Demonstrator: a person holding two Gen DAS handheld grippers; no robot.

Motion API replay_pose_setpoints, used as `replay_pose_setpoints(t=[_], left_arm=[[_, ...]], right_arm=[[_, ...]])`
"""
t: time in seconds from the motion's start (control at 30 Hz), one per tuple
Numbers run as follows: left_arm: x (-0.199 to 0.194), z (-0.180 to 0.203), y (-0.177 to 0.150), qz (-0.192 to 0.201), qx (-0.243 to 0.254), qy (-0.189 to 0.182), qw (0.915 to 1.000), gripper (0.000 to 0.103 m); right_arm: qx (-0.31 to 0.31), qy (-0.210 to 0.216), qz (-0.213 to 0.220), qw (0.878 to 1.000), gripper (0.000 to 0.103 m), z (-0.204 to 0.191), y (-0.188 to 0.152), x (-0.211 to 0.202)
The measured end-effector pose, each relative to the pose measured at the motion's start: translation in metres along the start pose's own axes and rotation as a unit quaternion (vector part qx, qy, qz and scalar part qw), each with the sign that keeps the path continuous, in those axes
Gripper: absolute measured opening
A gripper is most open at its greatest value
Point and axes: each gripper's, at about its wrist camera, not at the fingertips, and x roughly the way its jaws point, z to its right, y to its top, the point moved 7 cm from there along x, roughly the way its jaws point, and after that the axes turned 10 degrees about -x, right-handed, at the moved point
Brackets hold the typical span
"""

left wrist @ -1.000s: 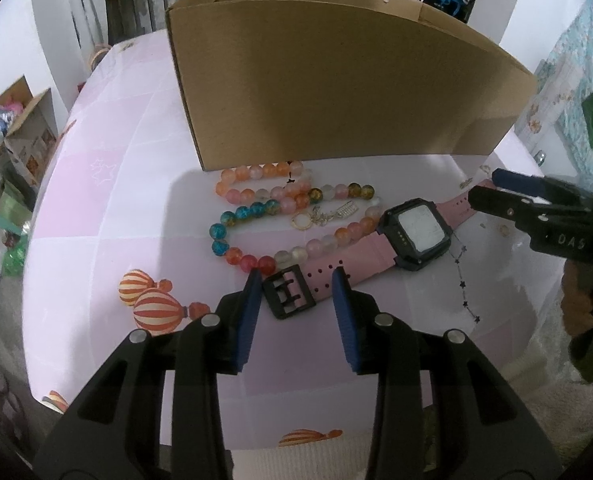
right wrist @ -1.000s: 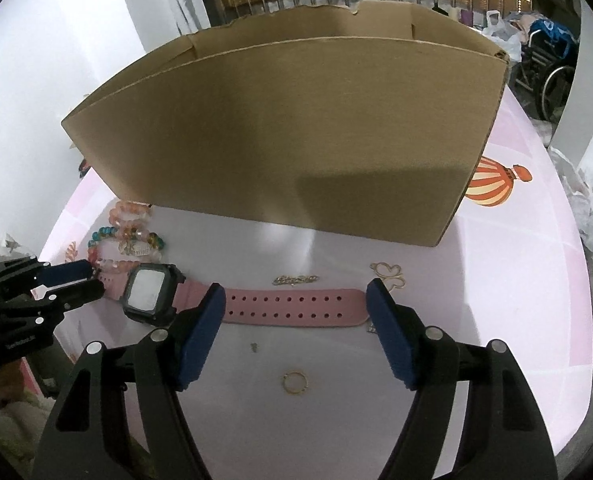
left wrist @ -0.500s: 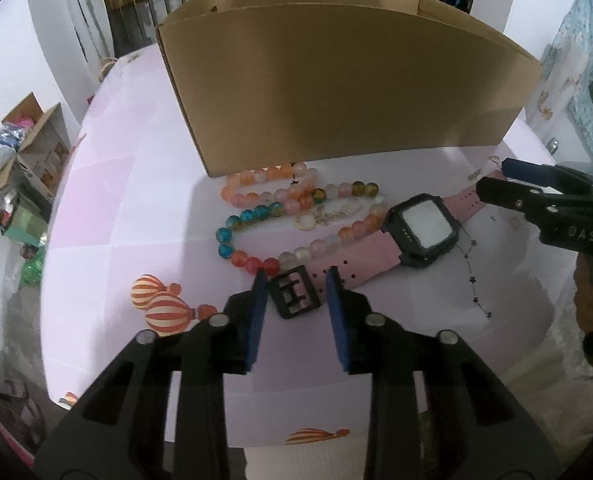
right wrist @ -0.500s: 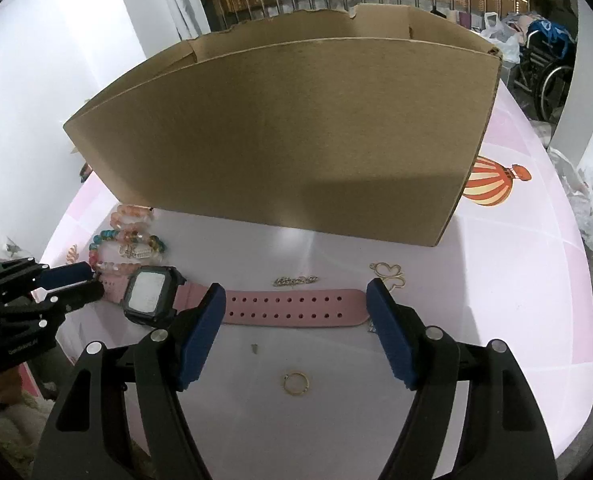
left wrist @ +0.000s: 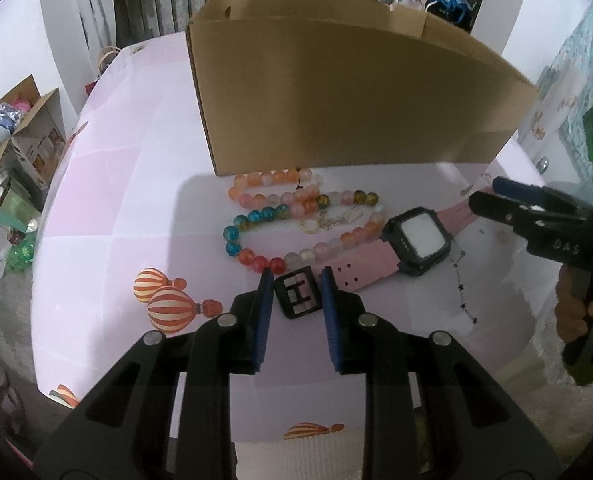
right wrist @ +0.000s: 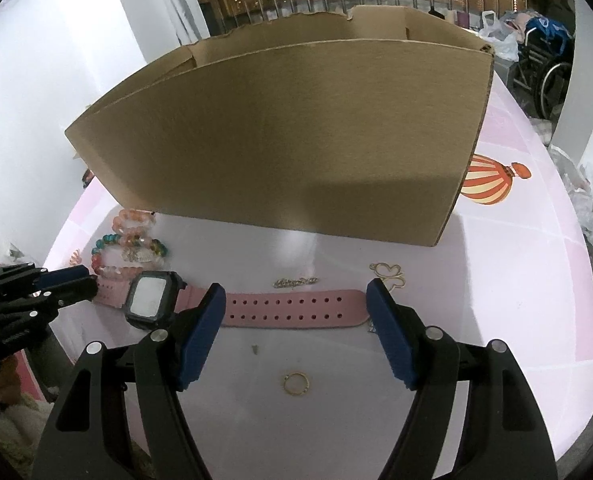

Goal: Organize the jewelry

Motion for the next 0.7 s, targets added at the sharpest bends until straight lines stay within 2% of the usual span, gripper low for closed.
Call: replay_pose_setpoints(t=[0.2, 0.4, 0.7], left_arm=[[-0.003, -0.004, 0.000, 0.004, -0.010, -0.012, 0.9999, 0.022], [0.004, -0.004, -0.006, -0.006, -0.010, -0.008, 0.9999, 0.022], [0.011, -0.003, -0.006, -0.010, -0.004, -0.001, 0.9999, 0.022]], right_arm=[[0.015, 0.013, 0.004, 1.000, 0.072, 0.004, 0.002, -0.001], [0.019, -0.001, 0.009, 1.000, 0.072, 0.013, 0.005, -0.006], [0.040, 0.044, -0.010, 0.998, 0.071, 0.008, 0.005, 0.006]])
